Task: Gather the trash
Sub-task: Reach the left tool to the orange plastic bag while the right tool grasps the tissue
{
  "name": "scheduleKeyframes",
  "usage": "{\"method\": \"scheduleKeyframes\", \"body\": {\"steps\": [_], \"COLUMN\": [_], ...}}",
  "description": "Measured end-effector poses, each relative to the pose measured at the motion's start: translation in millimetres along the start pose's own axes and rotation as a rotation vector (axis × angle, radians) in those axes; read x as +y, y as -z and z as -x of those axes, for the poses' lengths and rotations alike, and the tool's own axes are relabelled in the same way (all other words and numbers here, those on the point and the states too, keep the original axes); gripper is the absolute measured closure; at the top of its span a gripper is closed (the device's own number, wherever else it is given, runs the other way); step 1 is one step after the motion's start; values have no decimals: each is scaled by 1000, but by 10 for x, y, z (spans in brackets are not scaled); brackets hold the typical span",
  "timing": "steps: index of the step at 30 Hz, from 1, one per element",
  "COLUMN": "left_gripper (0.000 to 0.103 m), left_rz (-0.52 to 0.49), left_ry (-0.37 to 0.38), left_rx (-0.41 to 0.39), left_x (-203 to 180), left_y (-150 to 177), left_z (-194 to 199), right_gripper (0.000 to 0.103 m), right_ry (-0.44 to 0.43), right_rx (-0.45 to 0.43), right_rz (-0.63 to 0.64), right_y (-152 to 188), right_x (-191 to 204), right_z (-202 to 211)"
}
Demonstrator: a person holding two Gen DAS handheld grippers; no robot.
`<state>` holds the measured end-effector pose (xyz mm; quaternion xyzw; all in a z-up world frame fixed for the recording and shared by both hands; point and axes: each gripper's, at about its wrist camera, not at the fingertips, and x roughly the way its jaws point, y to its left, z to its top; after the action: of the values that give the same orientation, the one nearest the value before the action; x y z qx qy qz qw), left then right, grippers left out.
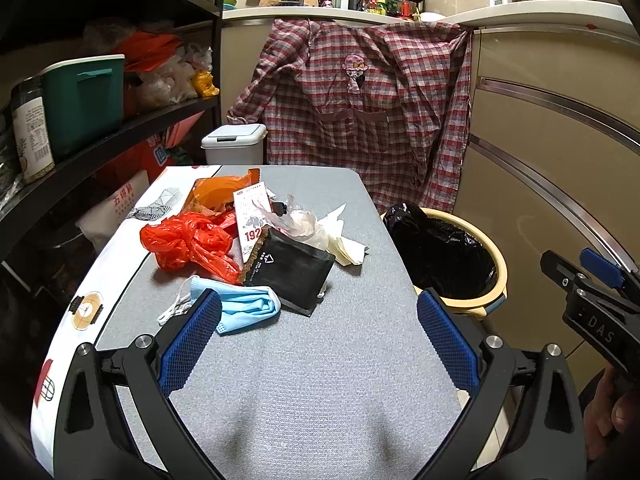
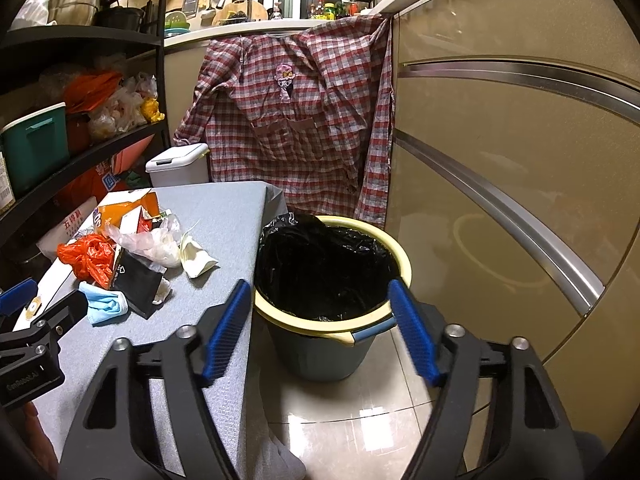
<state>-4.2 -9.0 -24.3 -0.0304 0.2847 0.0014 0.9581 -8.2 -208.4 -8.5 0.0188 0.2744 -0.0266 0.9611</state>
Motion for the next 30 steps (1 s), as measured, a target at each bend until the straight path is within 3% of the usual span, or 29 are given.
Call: {"method": "scheduleKeyframes", "body": {"steps": [2, 7, 15, 18, 20, 21, 23, 30], "left_gripper": [8, 18, 56, 68, 75, 78, 82, 85], "left_rz": [-2, 15, -8, -18, -42, -57, -82, -72], "left_ry": [-1, 4, 11, 32, 34, 31, 29, 24], "left_rx": [-2, -8, -33, -46, -67, -83, -101, -72], "left_x": [-3, 63, 301, 451, 578, 662, 809, 1291], "left_y": [-8, -134, -607, -876, -1068, -1181, -1340, -1507], "left_z": [7, 89, 280, 336, 354, 352, 311, -122], "right_gripper": [49, 54, 56, 67, 84, 87, 95, 95], "right_ry": [-13, -73, -180, -251, -299, -316, -351, -433], "right_rx": [-1, -22, -66, -72, -73, -75, -79, -60], "right_rz": [-7, -20, -19, -23, -19, -14, 7, 84], "right_y": [-7, -110, -565, -831, -978, -1043, -1176, -1309], "right_x": [3, 54, 187, 236, 283, 311, 398, 665], "right_z": [0, 49, 163, 124, 78, 53, -22, -502]}}
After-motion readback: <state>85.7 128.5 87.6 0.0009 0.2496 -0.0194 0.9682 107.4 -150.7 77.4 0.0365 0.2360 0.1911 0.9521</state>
